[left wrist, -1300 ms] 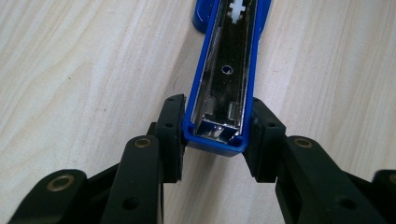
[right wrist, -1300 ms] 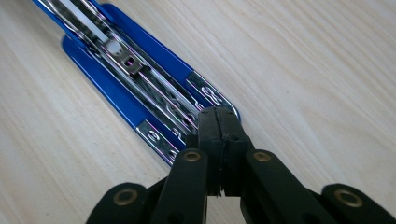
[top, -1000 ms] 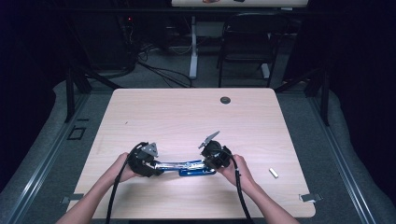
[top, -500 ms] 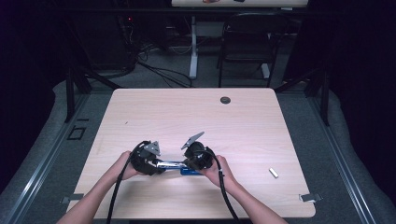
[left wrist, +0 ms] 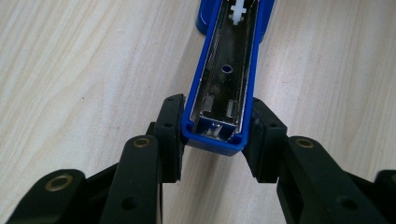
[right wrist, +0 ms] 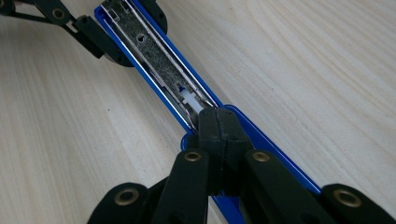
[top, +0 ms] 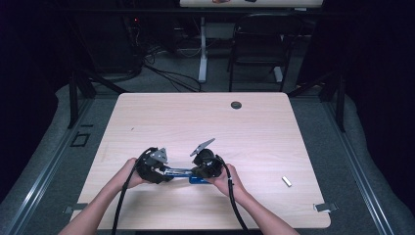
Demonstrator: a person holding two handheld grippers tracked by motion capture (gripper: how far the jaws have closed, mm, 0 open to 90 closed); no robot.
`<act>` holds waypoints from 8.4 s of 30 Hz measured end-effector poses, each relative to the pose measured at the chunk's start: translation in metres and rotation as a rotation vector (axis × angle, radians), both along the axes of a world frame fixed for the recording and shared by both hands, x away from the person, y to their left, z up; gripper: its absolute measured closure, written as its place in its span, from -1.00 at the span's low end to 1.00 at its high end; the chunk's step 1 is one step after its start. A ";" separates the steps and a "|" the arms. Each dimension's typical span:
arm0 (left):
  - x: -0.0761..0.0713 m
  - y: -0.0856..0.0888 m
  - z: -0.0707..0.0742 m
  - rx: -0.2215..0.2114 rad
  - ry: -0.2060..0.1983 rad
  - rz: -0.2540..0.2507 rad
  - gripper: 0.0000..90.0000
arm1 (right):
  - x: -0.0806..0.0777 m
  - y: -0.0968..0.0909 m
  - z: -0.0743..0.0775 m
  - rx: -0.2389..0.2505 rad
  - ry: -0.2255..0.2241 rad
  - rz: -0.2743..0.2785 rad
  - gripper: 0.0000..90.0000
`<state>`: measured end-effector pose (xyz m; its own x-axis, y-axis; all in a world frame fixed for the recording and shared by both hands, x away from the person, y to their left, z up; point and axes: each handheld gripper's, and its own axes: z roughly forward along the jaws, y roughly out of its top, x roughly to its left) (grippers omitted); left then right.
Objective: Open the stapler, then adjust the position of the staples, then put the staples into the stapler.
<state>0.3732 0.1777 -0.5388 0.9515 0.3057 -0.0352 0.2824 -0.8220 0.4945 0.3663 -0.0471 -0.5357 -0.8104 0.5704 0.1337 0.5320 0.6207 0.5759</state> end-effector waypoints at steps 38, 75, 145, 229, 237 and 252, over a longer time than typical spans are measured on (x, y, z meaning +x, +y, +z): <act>-0.006 0.002 0.005 -0.037 -0.068 -0.021 0.65 | -0.002 0.004 -0.004 0.033 -0.028 -0.007 1.00; -0.003 0.001 0.003 -0.088 -0.050 0.020 0.61 | -0.011 -0.124 0.035 -0.062 -0.056 -0.152 -0.32; -0.002 -0.007 0.003 -0.096 -0.053 -0.004 0.66 | -0.015 -0.253 -0.003 -0.321 0.150 -0.412 0.71; -0.002 -0.009 0.002 -0.100 -0.059 -0.007 0.66 | -0.021 -0.201 0.018 -0.191 0.025 -0.181 0.74; 0.000 -0.010 0.003 -0.092 -0.053 -0.016 0.67 | -0.011 -0.191 0.022 -0.172 0.013 -0.175 0.74; 0.001 -0.011 0.004 -0.092 -0.048 -0.028 0.67 | 0.013 -0.165 0.016 -0.176 0.026 -0.088 0.75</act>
